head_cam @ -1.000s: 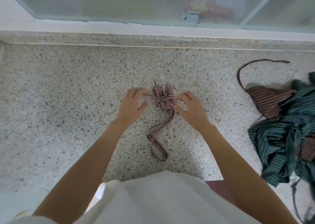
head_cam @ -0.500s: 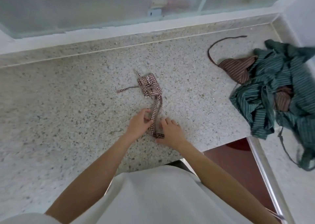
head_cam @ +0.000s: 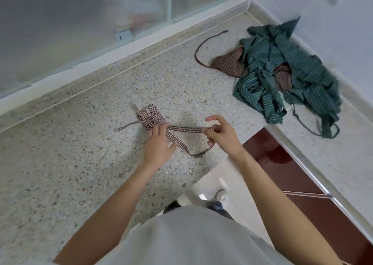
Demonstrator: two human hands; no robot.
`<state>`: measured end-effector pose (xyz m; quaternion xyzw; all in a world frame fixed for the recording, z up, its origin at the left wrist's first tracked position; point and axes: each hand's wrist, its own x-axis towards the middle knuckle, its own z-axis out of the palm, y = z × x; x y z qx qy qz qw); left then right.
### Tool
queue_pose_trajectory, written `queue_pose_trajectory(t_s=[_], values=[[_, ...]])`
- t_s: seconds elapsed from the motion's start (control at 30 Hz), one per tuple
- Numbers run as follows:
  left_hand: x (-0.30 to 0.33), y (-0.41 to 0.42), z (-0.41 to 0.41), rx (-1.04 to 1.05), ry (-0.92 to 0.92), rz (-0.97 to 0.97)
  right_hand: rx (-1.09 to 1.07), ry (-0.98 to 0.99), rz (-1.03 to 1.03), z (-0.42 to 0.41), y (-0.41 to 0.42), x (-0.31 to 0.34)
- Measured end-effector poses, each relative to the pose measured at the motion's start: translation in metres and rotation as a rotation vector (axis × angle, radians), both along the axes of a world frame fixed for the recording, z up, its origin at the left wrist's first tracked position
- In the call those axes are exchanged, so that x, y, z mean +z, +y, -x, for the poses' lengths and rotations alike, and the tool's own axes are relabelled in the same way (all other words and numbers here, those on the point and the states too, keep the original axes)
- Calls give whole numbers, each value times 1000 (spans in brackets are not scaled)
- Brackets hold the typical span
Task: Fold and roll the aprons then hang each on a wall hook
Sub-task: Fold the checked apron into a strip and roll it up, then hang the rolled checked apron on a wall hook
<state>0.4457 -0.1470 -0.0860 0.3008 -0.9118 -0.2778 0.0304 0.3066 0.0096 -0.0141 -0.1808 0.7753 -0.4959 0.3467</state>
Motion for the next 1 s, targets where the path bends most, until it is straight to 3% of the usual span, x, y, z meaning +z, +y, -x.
queue_pose_trajectory(t_s=[0.1,0.2,0.37,0.57,0.83,1.0], values=[[34,18,43,-264,220,-40,100,-14,119,20,18,32],[75,44,94,-397,252,-174,166,110,200,41,41,63],[133,85,153,-349,318,-407,116,133,370,93,93,109],[194,133,212,-372,431,-431,163,300,335,159,156,154],[277,230,314,-482,643,-602,-102,580,309,251,244,226],[321,265,393,-600,752,-496,-179,640,372,304,280,278]])
